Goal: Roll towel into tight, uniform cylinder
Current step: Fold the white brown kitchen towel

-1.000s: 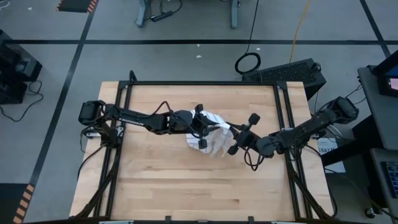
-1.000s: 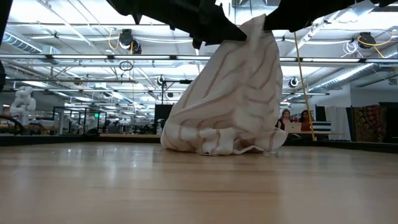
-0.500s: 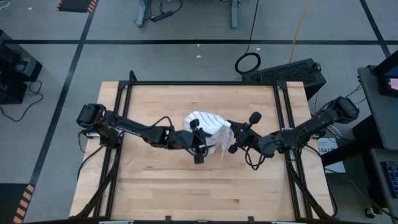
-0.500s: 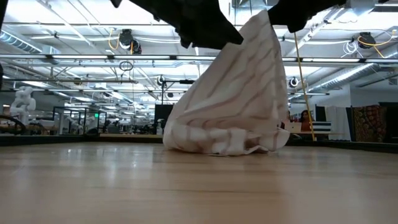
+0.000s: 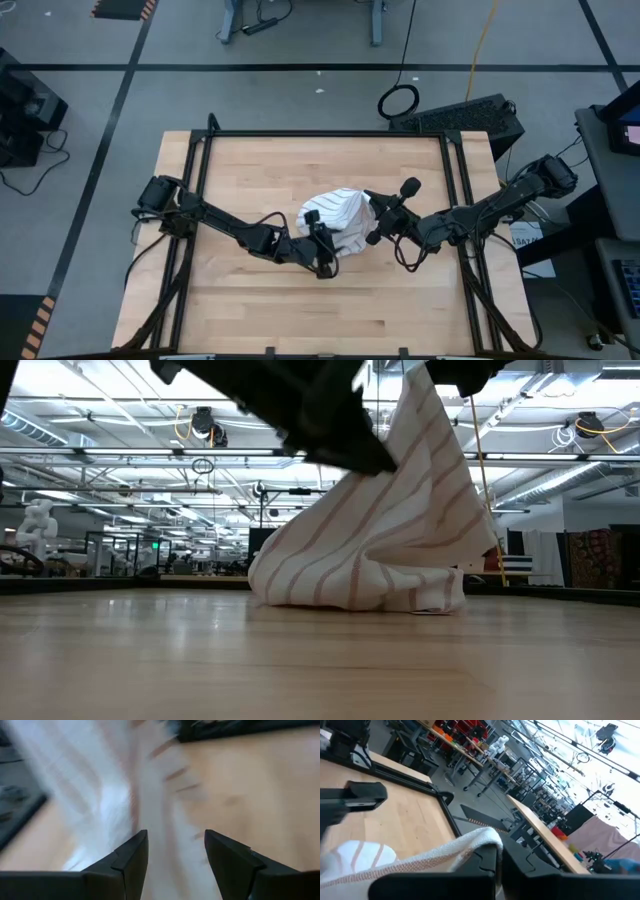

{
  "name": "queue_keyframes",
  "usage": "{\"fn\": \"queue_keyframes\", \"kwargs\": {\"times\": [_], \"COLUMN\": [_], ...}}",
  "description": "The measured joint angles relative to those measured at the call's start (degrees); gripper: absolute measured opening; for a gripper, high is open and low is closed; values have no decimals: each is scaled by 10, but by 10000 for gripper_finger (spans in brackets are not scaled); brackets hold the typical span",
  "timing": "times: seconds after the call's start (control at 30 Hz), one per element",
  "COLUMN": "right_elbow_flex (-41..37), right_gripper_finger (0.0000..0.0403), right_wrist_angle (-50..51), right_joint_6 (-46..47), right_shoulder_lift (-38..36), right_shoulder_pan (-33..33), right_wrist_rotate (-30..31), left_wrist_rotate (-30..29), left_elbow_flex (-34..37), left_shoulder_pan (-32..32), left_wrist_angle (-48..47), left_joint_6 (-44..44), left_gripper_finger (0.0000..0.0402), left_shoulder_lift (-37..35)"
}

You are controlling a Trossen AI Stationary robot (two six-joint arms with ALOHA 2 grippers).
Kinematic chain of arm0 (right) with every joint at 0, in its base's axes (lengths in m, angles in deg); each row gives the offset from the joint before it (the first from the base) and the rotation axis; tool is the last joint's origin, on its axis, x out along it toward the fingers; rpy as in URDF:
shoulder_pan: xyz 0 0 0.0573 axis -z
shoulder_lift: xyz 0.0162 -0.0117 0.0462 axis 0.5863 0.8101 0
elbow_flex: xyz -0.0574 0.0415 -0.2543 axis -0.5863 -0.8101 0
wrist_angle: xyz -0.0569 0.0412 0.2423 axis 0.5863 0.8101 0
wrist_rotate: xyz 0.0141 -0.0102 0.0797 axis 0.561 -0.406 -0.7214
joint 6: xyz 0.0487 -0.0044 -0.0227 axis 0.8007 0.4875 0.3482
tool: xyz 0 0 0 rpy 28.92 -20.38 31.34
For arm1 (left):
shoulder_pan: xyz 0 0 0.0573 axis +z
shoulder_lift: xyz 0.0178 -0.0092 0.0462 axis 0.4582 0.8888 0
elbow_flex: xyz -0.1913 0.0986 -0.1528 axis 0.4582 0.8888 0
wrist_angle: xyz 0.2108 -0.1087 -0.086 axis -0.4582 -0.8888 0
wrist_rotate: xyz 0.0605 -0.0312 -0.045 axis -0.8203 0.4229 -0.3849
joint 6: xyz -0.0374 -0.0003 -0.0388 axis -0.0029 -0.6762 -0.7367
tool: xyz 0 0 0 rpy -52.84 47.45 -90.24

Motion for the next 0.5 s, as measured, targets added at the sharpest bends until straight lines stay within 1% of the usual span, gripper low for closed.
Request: {"fn": "queue_keyframes", "kwargs": {"times": [0.07,0.13,0.17,0.27,0.43,0.5], "right_elbow_flex": [0,2,5,12,25,30], "right_gripper_finger": [0,0,0,0,0,0], "right_wrist_angle": [-1,3,3,3,3,6], "right_joint_6": [-9,-12,-12,-17,-50,-57], "right_shoulder_lift": [0,0,0,-3,-9,-15], "right_shoulder_pan": [0,0,0,-1,-17,-27], "right_wrist_rotate": [7,15,17,20,29,33], "left_wrist_rotate": [-49,-81,-87,-100,-99,-111], "left_elbow_flex": [0,0,-2,1,0,7], "left_shoulder_pan": [-3,-7,-8,-13,-8,-7], "left_wrist_angle": [-23,-41,-39,-87,-177,-200], "left_joint_6": [2,20,31,59,59,53], "left_gripper_finger": [199,199,199,199,199,199], "left_shoulder_lift": [-7,-20,-24,-42,-73,-84]}}
